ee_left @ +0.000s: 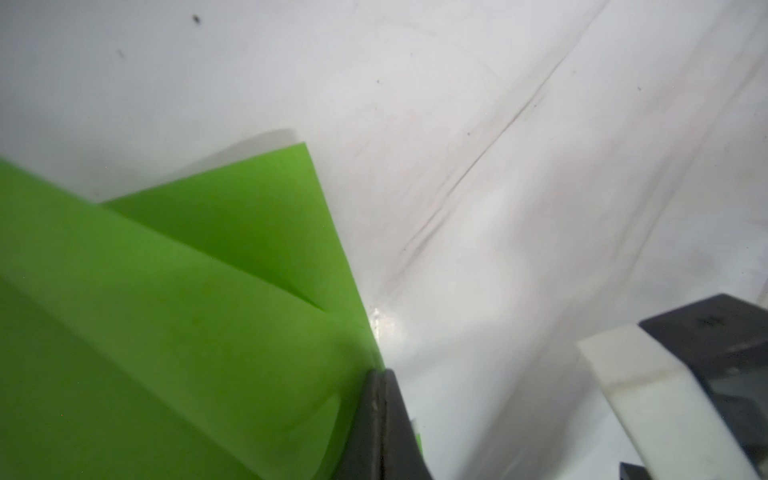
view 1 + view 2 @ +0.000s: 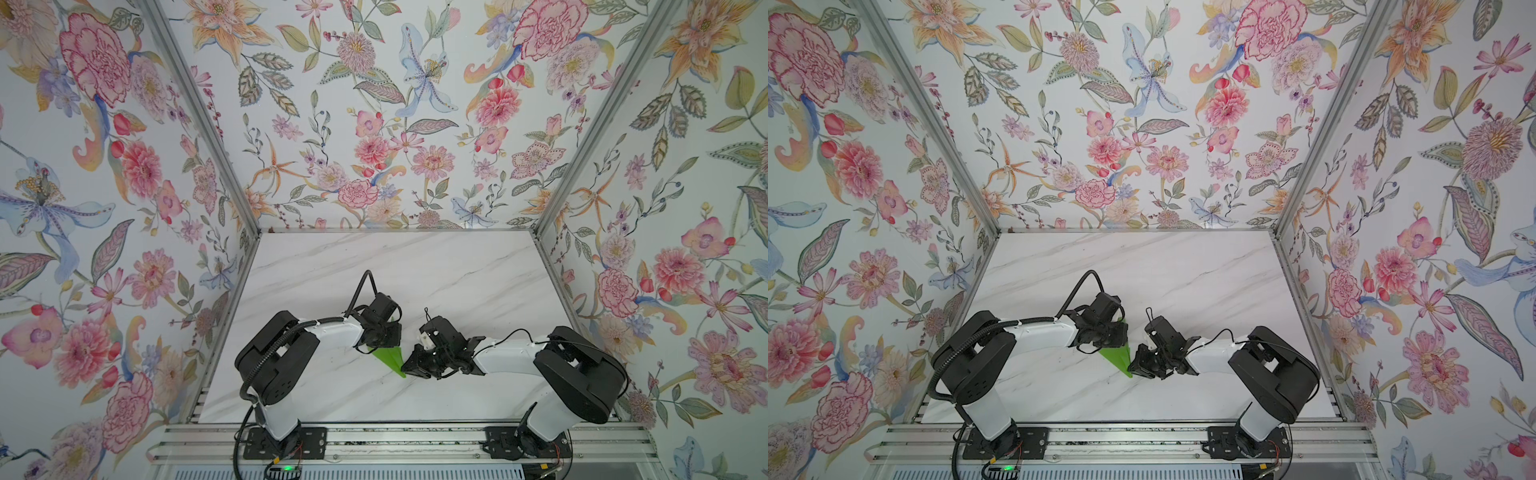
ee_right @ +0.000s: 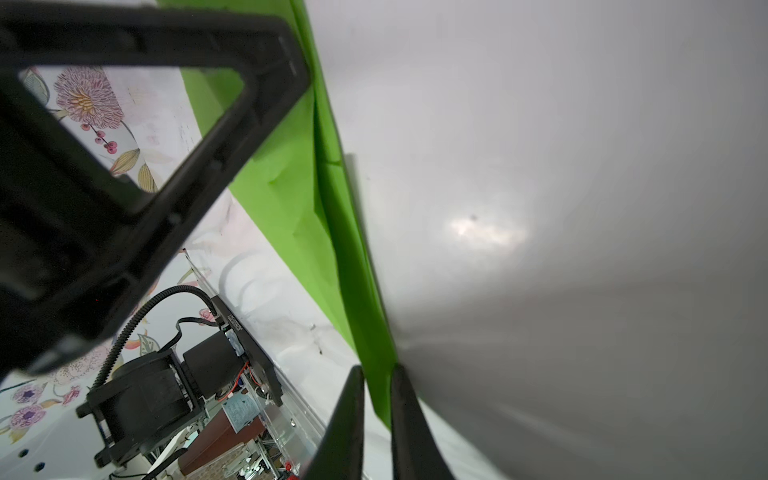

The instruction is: Fold a paper plane with a square sheet of paper (fold left side to right side)

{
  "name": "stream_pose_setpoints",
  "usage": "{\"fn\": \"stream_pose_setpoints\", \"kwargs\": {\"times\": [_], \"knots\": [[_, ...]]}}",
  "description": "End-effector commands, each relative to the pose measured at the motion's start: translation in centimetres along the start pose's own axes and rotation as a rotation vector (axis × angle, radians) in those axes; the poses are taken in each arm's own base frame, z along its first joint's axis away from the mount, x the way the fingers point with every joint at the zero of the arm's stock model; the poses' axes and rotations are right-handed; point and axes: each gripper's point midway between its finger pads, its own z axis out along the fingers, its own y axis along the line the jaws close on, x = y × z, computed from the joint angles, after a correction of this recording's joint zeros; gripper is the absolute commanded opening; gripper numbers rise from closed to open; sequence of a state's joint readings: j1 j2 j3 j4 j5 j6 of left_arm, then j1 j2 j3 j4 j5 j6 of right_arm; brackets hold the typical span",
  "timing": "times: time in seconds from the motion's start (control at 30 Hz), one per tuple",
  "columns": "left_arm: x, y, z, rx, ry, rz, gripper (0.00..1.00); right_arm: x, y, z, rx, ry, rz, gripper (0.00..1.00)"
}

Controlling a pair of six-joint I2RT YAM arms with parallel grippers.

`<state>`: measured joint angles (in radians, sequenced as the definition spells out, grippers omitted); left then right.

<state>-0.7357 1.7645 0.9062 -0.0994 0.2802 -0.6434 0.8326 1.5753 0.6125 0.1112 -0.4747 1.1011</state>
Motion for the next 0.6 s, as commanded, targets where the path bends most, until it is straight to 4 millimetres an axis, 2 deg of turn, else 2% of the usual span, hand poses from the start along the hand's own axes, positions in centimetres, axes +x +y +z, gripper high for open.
{"fn": "stream_pose_setpoints", "kwargs": {"times": [0.0, 0.13, 0.3, 0.4, 0.57], "knots": [[3.7, 4.5, 1.8, -0.129, 0.108, -0.018, 0.00, -1.4, 0.5, -2.1, 0.050, -0.056, -0.016, 0.24], [4.2, 4.7, 2.2, -0.126, 0.118, -0.025, 0.00, -3.0, 1.9, -2.7, 0.023, -0.067, -0.035, 0.24], [4.0, 4.6, 2.4, -0.121, 0.114, -0.030, 0.00, -4.1, 4.3, -1.3, -0.035, -0.032, -0.057, 0.12], [3.8, 4.6, 2.4, -0.121, 0.110, -0.033, 0.00, -4.5, 3.9, -0.1, -0.020, -0.012, -0.044, 0.08], [3.7, 4.4, 2.4, -0.119, 0.108, -0.035, 0.00, -5.5, 2.3, 1.3, 0.015, -0.012, -0.013, 0.05]]}}
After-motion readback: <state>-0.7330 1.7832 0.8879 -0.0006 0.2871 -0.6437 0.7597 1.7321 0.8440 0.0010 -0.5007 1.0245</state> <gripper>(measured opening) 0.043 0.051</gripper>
